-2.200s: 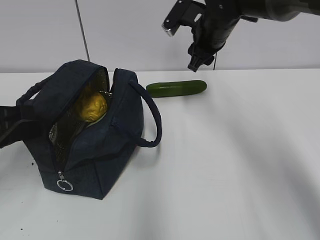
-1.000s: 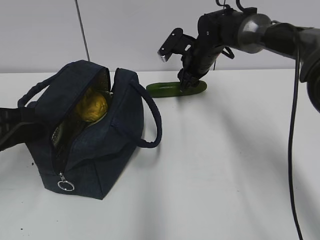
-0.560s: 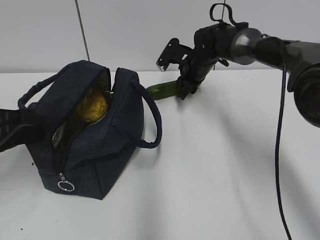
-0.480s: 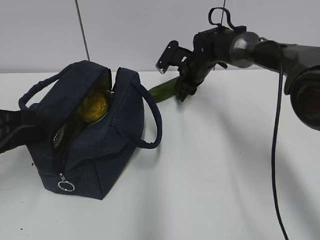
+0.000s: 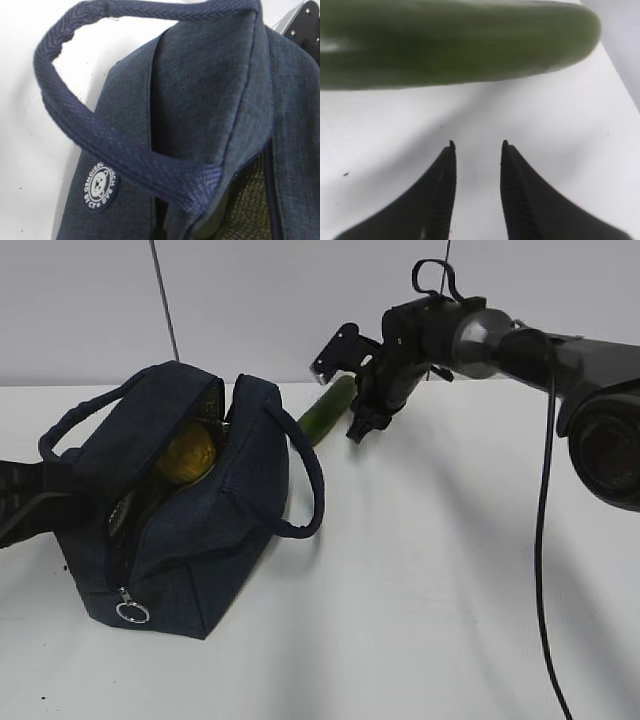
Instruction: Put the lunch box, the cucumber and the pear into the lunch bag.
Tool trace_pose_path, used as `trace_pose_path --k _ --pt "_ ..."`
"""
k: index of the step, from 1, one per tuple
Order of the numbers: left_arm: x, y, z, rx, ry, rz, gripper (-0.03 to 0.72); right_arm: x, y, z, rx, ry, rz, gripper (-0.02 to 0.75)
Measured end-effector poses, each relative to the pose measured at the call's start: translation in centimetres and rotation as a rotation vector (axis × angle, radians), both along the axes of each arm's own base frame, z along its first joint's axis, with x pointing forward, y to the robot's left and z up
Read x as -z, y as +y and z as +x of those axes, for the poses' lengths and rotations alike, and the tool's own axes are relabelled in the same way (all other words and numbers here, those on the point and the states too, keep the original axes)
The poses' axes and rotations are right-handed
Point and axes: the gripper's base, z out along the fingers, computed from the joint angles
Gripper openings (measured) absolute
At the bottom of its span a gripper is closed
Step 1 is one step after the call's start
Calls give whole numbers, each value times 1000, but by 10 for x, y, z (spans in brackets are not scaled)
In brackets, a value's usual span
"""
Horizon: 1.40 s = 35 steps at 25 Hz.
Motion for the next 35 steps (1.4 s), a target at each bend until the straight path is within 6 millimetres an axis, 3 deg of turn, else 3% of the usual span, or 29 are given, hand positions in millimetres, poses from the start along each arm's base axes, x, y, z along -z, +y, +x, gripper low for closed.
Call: trace_pose_path --k 9,12,16,19,25,35 --pt "0 0 0 1 0 0 -19 -64 9 3 323 32 355 251" --pt "0 0 0 5 2 -3 -19 -71 17 1 340 71 481 308" --pt "0 -1 -1 12 6 -7 -19 -67 23 1 450 135 605 454" --pt "0 -1 -1 13 6 -7 -19 -54 24 4 570 172 685 507" --pt "0 -2 -1 18 9 -11 -19 -20 32 7 676 214 721 524" --pt "0 -3 -2 31 14 -19 -19 -17 24 12 722 123 659 524"
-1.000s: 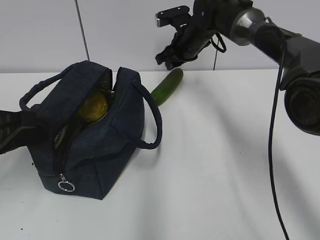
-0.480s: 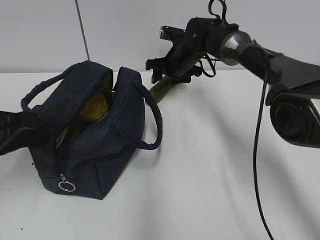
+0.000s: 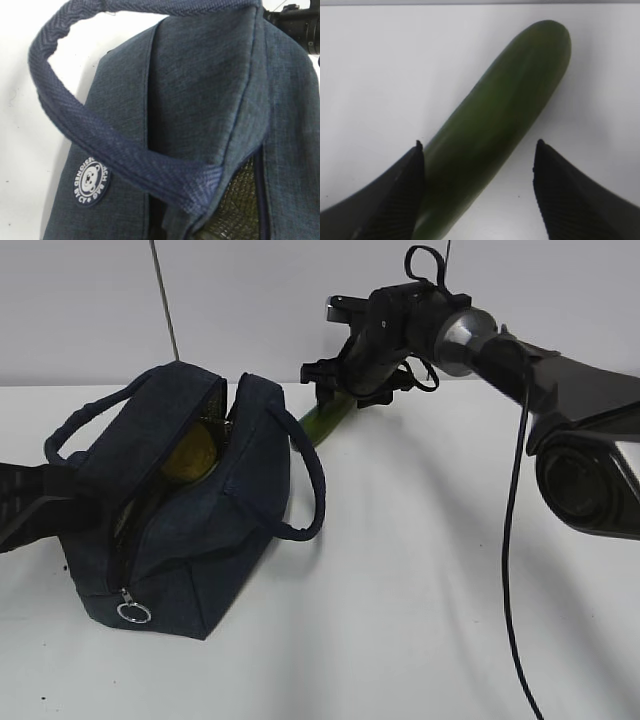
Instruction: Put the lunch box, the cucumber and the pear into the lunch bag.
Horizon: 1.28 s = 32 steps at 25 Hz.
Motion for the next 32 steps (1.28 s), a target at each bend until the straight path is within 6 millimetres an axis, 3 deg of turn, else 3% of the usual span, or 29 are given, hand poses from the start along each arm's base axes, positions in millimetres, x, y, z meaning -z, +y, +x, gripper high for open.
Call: trace_pose_path --k 12,19,24,28,32 --pt "0 -1 -1 11 5 -7 -19 1 5 3 13 -46 20 525" --pt "0 -2 -1 20 8 -9 -19 30 5 1 15 36 -3 526" --pt "0 -2 -2 23 10 -11 -19 31 2 -2 5 73 -50 520" --pt "0 -2 -2 23 10 -11 -19 30 0 -6 -15 107 -91 410" --pt "0 -2 -2 23 10 -11 -19 22 -1 -8 -46 127 -125 372"
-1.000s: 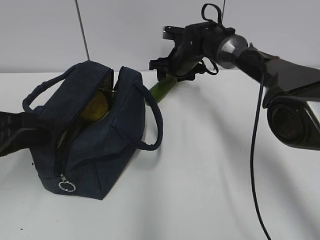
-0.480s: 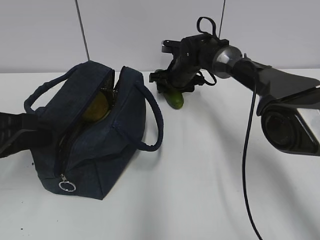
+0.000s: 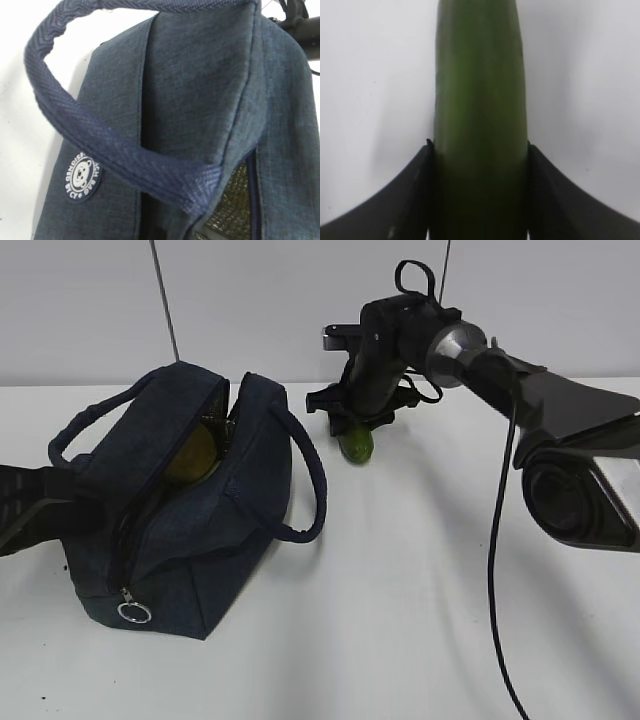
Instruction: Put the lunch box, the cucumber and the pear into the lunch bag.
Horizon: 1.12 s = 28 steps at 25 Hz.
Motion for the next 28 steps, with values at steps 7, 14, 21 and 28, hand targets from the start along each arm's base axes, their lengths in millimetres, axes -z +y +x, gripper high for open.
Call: trace_pose_path --k 7,14,21,28 --pt "0 0 0 1 0 -1 -19 -50 -6 -1 -12 -60 -57 370" --pt "0 0 0 1 0 -1 -19 -92 -6 -10 -42 -108 -29 370" --pt "0 0 0 0 0 0 -19 -135 10 -27 -143 -112 186 370" --pt "0 1 1 -16 -4 0 -19 -183 24 -48 -233 -122 424 370"
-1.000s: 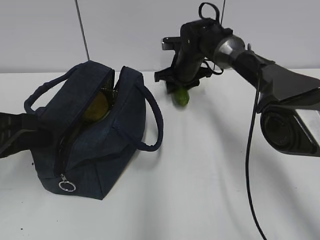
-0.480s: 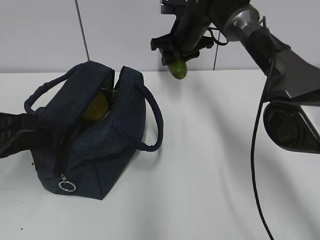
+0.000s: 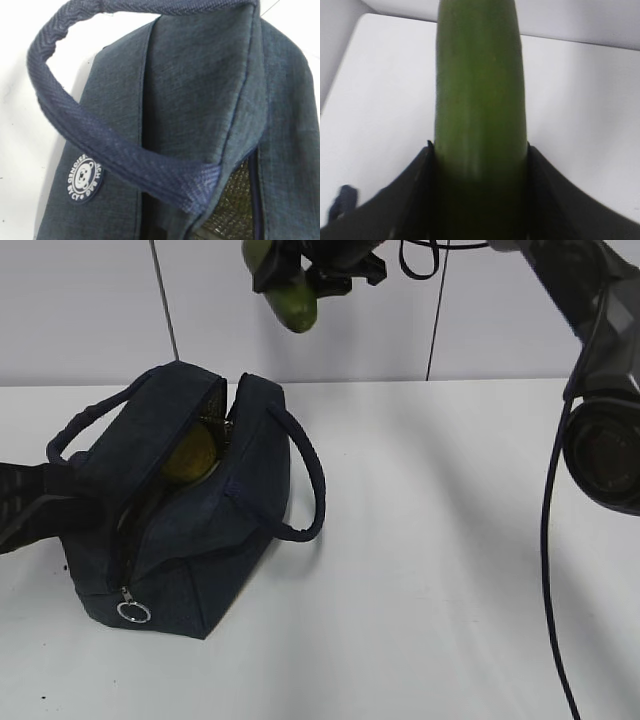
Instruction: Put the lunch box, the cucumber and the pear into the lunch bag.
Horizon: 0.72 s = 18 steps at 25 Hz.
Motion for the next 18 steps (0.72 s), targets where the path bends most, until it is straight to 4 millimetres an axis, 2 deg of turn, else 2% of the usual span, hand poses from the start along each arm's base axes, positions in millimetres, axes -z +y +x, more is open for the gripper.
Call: trace_pose_path --k 5,9,18 --pt "0 0 0 -7 -1 -4 -19 -23 13 -15 -108 43 207 370" --pt "0 0 1 -12 -2 -4 -19 -30 20 -21 -164 77 310 370" --pt "0 0 1 -13 -2 -4 -19 -32 21 -23 -190 78 338 370"
